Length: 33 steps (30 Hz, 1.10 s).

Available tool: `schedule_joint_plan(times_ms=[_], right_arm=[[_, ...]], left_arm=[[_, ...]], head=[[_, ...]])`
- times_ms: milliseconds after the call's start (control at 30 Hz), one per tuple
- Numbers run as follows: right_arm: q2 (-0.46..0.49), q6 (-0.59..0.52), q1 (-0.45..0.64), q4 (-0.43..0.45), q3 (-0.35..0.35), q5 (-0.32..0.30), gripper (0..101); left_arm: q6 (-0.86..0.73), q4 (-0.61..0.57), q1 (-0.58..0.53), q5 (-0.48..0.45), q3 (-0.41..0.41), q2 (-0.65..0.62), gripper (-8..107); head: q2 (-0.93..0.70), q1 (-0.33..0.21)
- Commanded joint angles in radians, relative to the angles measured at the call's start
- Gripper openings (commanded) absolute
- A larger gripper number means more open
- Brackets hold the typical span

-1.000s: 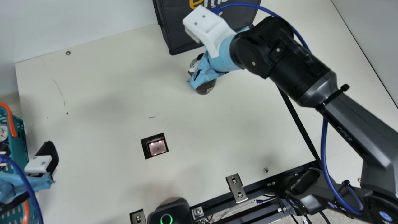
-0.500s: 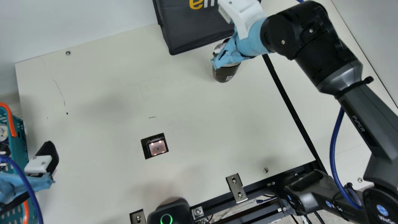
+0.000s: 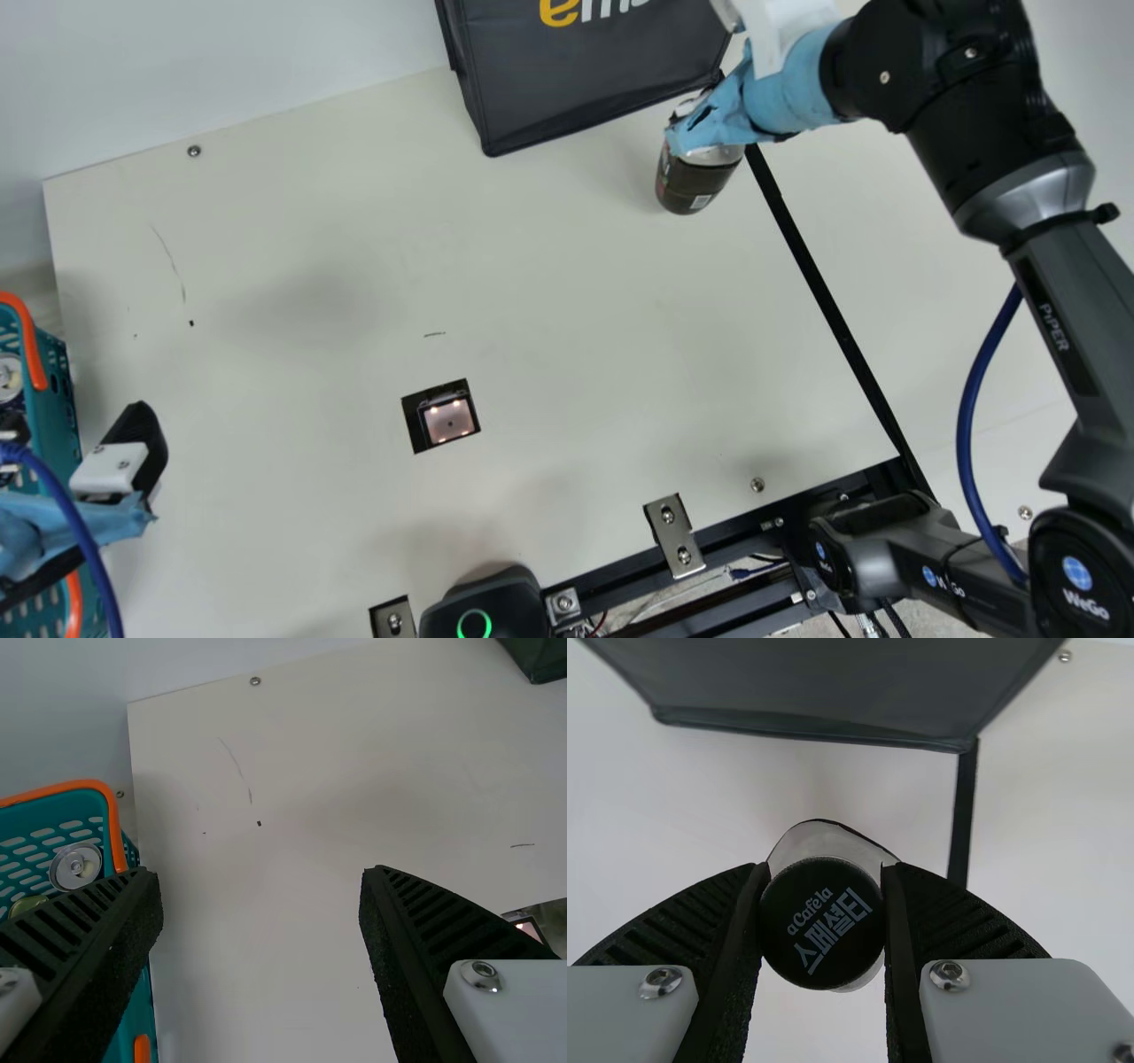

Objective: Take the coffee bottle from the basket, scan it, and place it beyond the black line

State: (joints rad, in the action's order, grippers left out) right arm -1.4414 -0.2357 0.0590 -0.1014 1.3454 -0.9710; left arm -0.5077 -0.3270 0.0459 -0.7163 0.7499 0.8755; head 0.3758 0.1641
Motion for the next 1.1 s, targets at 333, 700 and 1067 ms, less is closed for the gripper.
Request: schedule_joint_plan(times_ms=[333, 700, 1067], right_arm=[[-0.032, -0.056, 0.166, -0.048, 0.031, -0.003, 0], [-0.067, -0.071, 0.263, -0.072, 0.050, 0.004, 0], [-0.104, -0.070, 0.341, -0.079, 0.052, 0.028, 0]], left_arm=[[0.000, 0.000, 0.000, 0.000, 0.000, 0.000, 90], [0.000, 0.000, 0.000, 0.000, 0.000, 0.000, 90], [0.000, 0.000, 0.000, 0.000, 0.000, 0.000, 90]], head=[[0.001, -0.026], [0.001, -0.026], [0.001, -0.026]])
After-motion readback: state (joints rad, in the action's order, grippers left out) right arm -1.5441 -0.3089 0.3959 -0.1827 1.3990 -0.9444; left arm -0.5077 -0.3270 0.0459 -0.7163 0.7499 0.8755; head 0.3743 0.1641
